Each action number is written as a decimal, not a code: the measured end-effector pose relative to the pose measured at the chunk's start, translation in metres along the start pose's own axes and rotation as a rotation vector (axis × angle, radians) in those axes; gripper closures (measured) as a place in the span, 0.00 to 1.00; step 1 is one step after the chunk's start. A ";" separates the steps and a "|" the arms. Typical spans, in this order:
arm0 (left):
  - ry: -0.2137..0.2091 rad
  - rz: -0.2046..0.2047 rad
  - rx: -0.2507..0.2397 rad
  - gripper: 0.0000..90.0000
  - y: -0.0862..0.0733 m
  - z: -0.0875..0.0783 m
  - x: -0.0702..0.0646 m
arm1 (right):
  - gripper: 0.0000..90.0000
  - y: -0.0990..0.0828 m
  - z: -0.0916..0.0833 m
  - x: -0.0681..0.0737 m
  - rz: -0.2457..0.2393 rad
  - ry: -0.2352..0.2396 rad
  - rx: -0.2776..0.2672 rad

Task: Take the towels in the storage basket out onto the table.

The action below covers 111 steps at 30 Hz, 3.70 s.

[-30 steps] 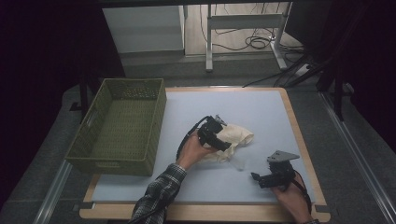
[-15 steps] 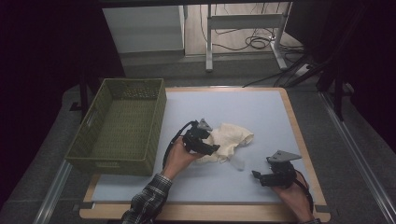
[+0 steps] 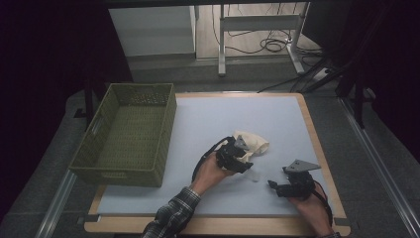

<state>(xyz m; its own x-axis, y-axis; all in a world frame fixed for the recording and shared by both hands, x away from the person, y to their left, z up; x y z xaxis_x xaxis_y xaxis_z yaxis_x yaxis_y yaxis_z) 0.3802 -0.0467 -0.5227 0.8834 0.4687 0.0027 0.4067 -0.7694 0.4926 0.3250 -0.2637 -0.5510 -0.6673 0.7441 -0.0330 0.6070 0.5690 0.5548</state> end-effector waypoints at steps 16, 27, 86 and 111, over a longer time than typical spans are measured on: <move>0.084 -0.153 -0.114 0.96 -0.013 -0.057 0.057 | 0.35 0.001 -0.003 -0.004 0.016 -0.003 0.009; 0.194 -0.276 -0.064 0.95 -0.039 -0.064 0.103 | 0.66 0.030 -0.009 -0.003 0.006 0.180 -0.038; 0.285 -0.507 -0.088 0.49 -0.049 -0.051 0.151 | 0.77 0.139 0.004 -0.081 0.038 0.031 -0.070; 0.067 -0.274 -0.124 0.41 -0.122 -0.023 0.010 | 0.77 0.085 0.047 -0.048 0.046 0.132 -0.008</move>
<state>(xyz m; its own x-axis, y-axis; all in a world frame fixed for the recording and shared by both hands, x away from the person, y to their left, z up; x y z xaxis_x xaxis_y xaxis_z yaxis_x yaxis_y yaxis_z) 0.3340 0.0619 -0.5623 0.7259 0.6819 -0.0897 0.5925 -0.5537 0.5851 0.4291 -0.2348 -0.5409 -0.6901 0.7164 0.1021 0.6352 0.5320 0.5599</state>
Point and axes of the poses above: each handheld gripper's, and its own axes: z roughly forward along the jaws, y roughly out of its top, x roughly to its left, the point moved 3 cm from there along z, roughly forward along the jaws, and after that the axes turned 13 degrees about x, right-handed, at the moved point
